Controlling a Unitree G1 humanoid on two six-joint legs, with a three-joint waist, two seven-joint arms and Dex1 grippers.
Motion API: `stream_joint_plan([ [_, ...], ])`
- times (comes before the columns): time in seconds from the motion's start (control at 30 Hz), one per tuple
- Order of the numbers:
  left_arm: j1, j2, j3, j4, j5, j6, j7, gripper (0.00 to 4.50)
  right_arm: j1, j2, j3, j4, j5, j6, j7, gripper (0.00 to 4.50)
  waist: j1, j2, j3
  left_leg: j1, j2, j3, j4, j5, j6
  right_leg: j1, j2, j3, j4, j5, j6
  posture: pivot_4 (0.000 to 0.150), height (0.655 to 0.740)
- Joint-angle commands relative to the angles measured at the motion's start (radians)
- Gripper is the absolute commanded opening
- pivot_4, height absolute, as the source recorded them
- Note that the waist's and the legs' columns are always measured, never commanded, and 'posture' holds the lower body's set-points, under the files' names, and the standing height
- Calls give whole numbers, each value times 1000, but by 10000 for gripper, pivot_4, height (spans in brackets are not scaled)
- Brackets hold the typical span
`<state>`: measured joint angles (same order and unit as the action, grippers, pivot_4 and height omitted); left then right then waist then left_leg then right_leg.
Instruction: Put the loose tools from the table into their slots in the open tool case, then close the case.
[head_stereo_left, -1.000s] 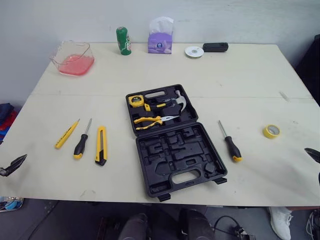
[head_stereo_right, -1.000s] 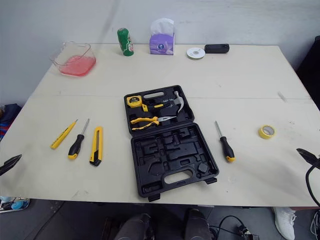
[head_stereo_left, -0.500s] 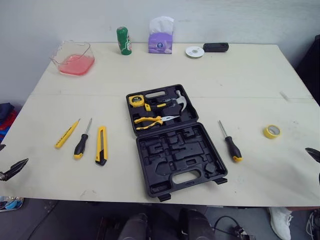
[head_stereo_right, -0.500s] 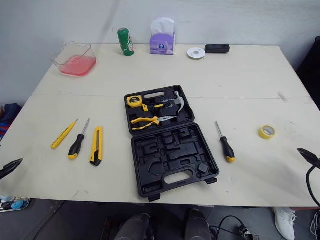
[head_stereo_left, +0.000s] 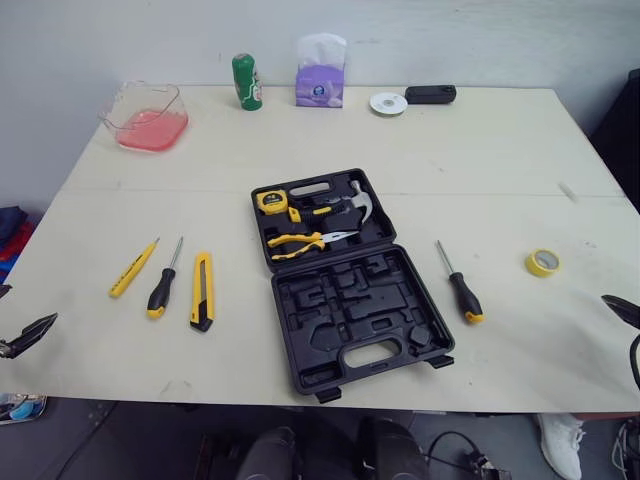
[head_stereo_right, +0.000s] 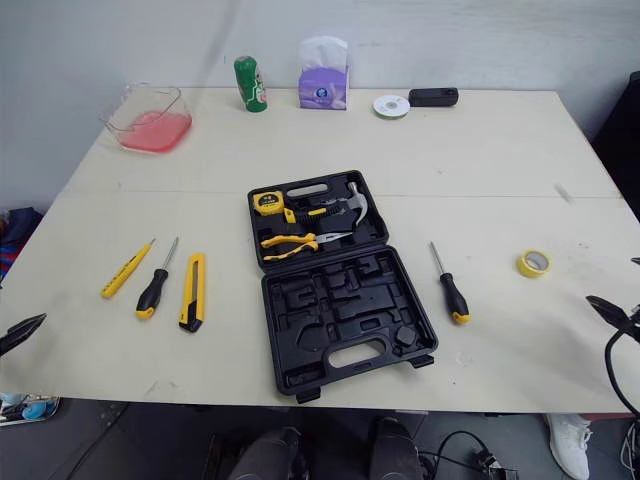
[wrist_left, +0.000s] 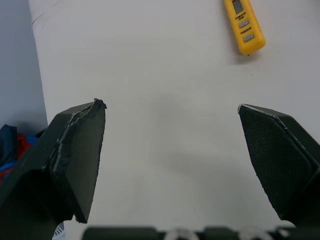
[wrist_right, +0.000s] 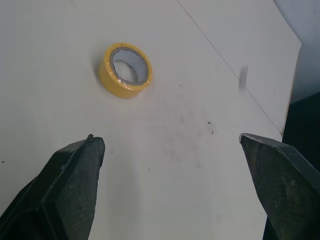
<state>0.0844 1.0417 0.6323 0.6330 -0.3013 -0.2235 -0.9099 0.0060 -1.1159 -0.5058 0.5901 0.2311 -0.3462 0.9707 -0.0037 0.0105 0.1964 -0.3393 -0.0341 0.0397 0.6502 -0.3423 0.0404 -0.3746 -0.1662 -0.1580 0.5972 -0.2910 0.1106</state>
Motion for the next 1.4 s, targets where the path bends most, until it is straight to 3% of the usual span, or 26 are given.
stream_joint_plan([
  [0.03,4,2,48,-47,-33,10,8,44559,-21,8,-2,-17,21,-1,14,45000,0,0,0,0,0,0,0,0,0,0,0,0,0,0,0,1500,7400],
  [0.27,-9,-41,12,-252,-65,105,7,44559,-88,42,51,-178,105,137,99,45000,1,0,0,0,1,0,1,0,0,0,0,2,1,0,0,1500,7400],
  [0.53,-7,-97,-98,-659,-132,340,21,44559,-205,85,185,-406,192,367,171,45000,3,0,0,-2,2,-1,3,0,0,0,1,1,0,0,-1,1500,7400],
  [0.87,-153,-131,-320,-903,-118,595,109,44559,-413,169,357,-274,92,347,226,45000,5,0,0,-7,2,-3,12,0,0,0,3,0,3,1,-1,1500,7400],
  [0.97,-227,-170,-416,-920,-102,661,150,35639,-516,229,422,-178,42,318,225,45000,3,0,0,-8,2,-3,13,0,0,-1,9,0,3,2,-1,1500,7400],
  [1.07,-269,-198,-485,-909,-81,683,151,20912,-605,275,482,-67,-21,269,241,45000,1,0,0,-10,3,-3,16,0,0,-2,12,1,3,2,-1,1500,7400],
  [1.17,-317,-242,-548,-891,-56,711,174,5648,-688,325,521,31,-68,207,235,35771,2,0,0,-12,6,-4,16,-1,-1,-3,15,0,2,2,-1,1500,7400],
  [1.2,-323,-251,-562,-893,-53,724,174,682,-712,342,527,55,-77,196,232,30541,2,0,0,-13,6,-4,16,-1,-1,-3,15,0,1,2,-1,1500,7400],
  [1.37,-337,-279,-625,-888,-22,775,185,0,-814,410,579,155,-151,161,192,3871,1,0,0,-13,6,-5,17,-1,-1,-3,16,0,1,2,-2,1500,7400],
  [1.4,-340,-285,-635,-886,-16,781,186,0,-829,422,586,165,-162,160,187,392,1,0,0,-13,6,-5,17,-1,-1,-3,16,0,1,2,-2,1500,7400],
])
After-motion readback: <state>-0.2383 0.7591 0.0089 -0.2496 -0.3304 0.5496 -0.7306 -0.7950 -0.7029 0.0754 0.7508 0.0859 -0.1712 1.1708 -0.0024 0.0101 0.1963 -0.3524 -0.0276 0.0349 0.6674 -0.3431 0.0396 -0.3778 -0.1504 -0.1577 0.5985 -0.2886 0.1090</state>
